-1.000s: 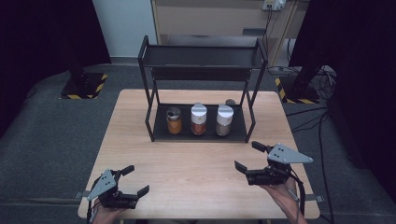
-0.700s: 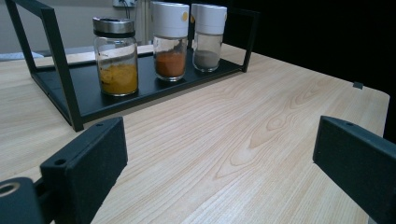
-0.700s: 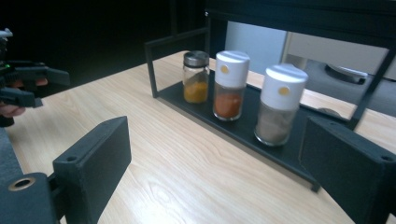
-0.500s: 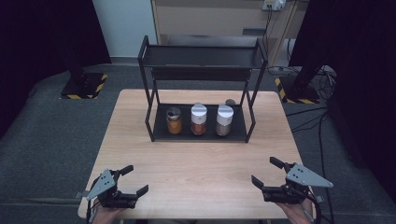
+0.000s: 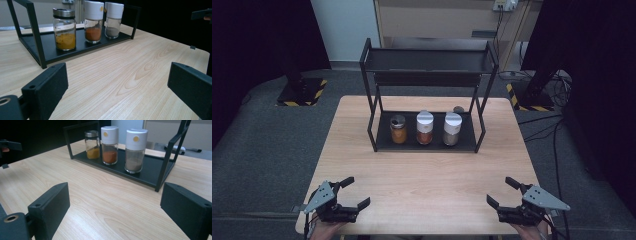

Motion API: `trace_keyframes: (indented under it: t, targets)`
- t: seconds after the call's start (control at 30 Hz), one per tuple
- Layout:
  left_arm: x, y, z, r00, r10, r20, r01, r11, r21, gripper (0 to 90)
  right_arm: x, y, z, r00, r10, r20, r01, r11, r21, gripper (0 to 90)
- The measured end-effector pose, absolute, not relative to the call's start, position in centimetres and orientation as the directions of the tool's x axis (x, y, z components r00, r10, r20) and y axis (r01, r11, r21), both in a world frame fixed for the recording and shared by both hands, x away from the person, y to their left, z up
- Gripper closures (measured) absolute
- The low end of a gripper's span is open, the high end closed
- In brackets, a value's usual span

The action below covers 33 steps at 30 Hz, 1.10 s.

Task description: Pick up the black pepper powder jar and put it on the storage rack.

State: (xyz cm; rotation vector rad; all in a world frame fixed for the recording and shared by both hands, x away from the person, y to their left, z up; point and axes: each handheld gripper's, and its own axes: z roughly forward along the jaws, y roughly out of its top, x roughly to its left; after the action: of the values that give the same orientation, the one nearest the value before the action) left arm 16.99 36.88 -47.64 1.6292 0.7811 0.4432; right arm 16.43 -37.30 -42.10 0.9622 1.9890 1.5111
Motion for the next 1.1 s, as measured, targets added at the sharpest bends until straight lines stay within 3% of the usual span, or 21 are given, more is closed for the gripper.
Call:
trace_keyframes:
  t: [1.1]
  targets:
    - [17.2, 36.9, -47.5, 0.711, 0.693, -0.121, 0.241, -0.078, 0.967, 2.3, 16.5, -37.7, -43.3, -0.621, 0.782, 0.050, 0.260, 0.146, 0.954, 8.9]
